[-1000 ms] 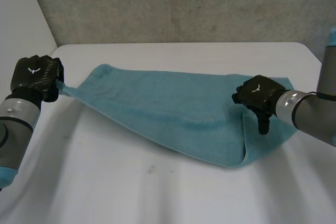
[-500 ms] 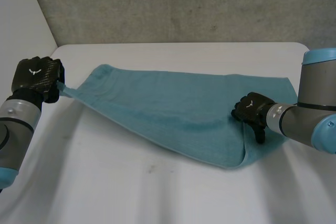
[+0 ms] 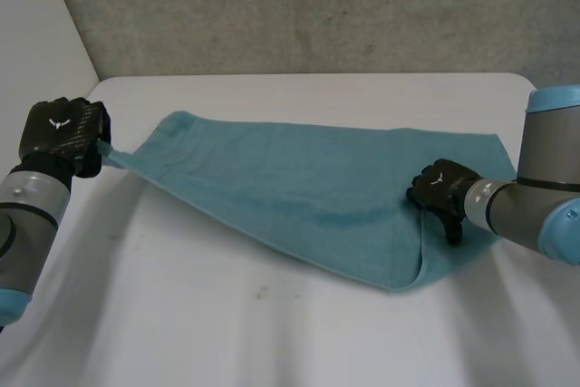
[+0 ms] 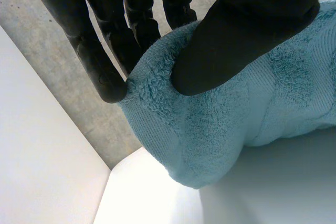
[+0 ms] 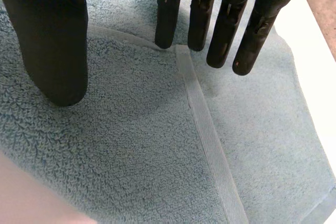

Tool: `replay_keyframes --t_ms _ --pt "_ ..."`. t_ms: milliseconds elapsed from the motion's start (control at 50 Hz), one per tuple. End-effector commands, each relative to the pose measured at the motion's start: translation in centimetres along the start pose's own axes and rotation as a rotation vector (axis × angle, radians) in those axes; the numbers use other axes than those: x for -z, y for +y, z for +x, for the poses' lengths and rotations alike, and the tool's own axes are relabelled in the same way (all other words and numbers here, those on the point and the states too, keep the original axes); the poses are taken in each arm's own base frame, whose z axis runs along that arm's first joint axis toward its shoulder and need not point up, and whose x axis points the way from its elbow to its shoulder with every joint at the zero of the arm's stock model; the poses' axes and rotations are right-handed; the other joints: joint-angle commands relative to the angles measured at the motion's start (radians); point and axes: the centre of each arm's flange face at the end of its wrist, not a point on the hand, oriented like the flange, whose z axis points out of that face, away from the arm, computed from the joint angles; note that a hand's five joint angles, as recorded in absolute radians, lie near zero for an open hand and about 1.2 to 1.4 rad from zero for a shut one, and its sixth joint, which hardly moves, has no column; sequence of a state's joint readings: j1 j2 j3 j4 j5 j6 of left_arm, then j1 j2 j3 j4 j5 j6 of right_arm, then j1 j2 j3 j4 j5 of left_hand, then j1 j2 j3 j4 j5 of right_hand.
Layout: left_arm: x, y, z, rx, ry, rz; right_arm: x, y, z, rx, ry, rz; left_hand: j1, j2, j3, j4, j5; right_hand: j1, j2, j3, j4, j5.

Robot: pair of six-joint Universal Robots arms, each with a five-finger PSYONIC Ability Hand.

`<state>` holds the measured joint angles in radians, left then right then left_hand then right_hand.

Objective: Fold the laundry

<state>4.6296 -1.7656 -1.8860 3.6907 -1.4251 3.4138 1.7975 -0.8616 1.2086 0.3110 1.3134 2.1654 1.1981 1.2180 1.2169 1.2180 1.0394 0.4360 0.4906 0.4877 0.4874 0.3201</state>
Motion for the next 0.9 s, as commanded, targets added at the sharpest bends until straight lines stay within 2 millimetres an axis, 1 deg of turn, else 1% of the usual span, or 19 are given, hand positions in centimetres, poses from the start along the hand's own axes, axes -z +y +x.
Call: replay_keyframes --t_ms 20,260,360,380,400,440,460,500,520,540,720,740,760,800,820,840,860,900 --pt "0.0 0.0 0.0 0.001 0.000 0.001 -0.3 0.3 0.0 -0.006 0.019 0.009 0.198 0.178 0.179 0.178 0.182 0.004 -0.050 -0.047 -0.047 -0.054" --pt "0.0 -0.1 0.0 0.002 -0.002 0.002 -0.3 0.3 -0.1 -0.011 0.022 0.015 0.198 0.178 0.179 0.178 0.182 0.013 -0.042 -0.039 -0.038 -0.046" --pt "0.0 -0.1 0.0 0.003 -0.002 0.002 -0.4 0.3 -0.1 -0.011 0.027 0.016 0.198 0.178 0.179 0.178 0.182 0.078 0.023 0.026 0.026 0.019" --pt "0.0 -0.1 -0.1 0.003 -0.004 0.001 -0.5 0.3 0.0 -0.010 0.031 0.018 0.198 0.178 0.179 0.178 0.182 0.171 0.116 0.119 0.119 0.112" --pt "0.0 -0.1 -0.1 0.003 -0.004 0.001 -0.5 0.3 0.0 -0.010 0.031 0.018 0.198 0.178 0.179 0.178 0.182 0.172 0.117 0.120 0.120 0.113" --pt "0.0 -0.1 -0.1 0.003 -0.004 0.001 -0.5 0.3 0.1 -0.008 0.042 0.025 0.198 0.178 0.179 0.178 0.182 0.443 0.388 0.391 0.392 0.384" --pt "0.0 -0.1 -0.1 0.003 -0.004 0.001 -0.5 0.3 0.1 -0.008 0.042 0.025 0.198 0.178 0.179 0.178 0.182 0.445 0.390 0.393 0.393 0.386" --pt "0.0 -0.1 -0.1 0.003 -0.004 0.003 -0.7 0.2 0.2 -0.005 0.060 0.035 0.198 0.178 0.179 0.178 0.182 0.877 0.823 0.825 0.826 0.818" --pt "0.0 -0.1 -0.1 0.003 -0.004 0.003 -0.7 0.2 0.2 -0.005 0.060 0.035 0.198 0.178 0.179 0.178 0.182 0.879 0.825 0.827 0.828 0.820" --pt "0.0 -0.1 -0.1 0.003 -0.004 0.003 -0.8 0.1 0.4 -0.008 0.071 0.038 0.198 0.178 0.179 0.178 0.182 0.959 0.905 0.908 0.908 0.901" --pt "0.0 -0.2 -0.1 0.004 -0.006 0.004 -0.9 1.1 1.4 -0.073 0.111 0.011 0.198 0.178 0.179 0.178 0.182 0.960 0.906 0.909 0.909 0.902" --pt "0.1 -0.2 -0.1 0.004 -0.006 0.004 -0.6 1.2 1.9 -0.097 0.124 0.007 0.198 0.178 0.179 0.178 0.182 0.960 0.906 0.909 0.909 0.902" --pt "0.1 -0.2 -0.1 0.004 -0.006 0.004 -0.6 1.2 1.9 -0.097 0.124 0.007 0.198 0.178 0.179 0.178 0.182 0.960 0.906 0.909 0.909 0.902" --pt "0.1 -0.3 -0.2 0.004 -0.006 0.005 0.1 1.4 3.3 -0.171 0.166 -0.005 0.198 0.178 0.179 0.178 0.182 0.960 0.906 0.909 0.909 0.902" --pt "0.2 -0.3 -0.1 0.005 -0.005 0.000 0.1 1.4 3.3 -0.171 0.166 -0.005 0.198 0.178 0.179 0.178 0.182 0.960 0.906 0.909 0.909 0.902" --pt "0.2 -0.3 -0.2 0.004 -0.005 -0.005 1.0 1.3 4.2 -0.218 0.201 -0.008 0.198 0.178 0.179 0.178 0.182 0.960 0.906 0.909 0.909 0.902" --pt "0.2 -0.3 -0.2 0.004 -0.005 -0.005 1.0 1.3 4.2 -0.218 0.201 -0.008 0.198 0.178 0.179 0.178 0.182 0.960 0.906 0.909 0.909 0.902" --pt "0.4 -0.5 -0.4 0.006 -0.008 -0.017 3.7 1.4 6.2 -0.288 0.284 -0.016 0.198 0.178 0.179 0.178 0.182 0.960 0.906 0.909 0.909 0.902"
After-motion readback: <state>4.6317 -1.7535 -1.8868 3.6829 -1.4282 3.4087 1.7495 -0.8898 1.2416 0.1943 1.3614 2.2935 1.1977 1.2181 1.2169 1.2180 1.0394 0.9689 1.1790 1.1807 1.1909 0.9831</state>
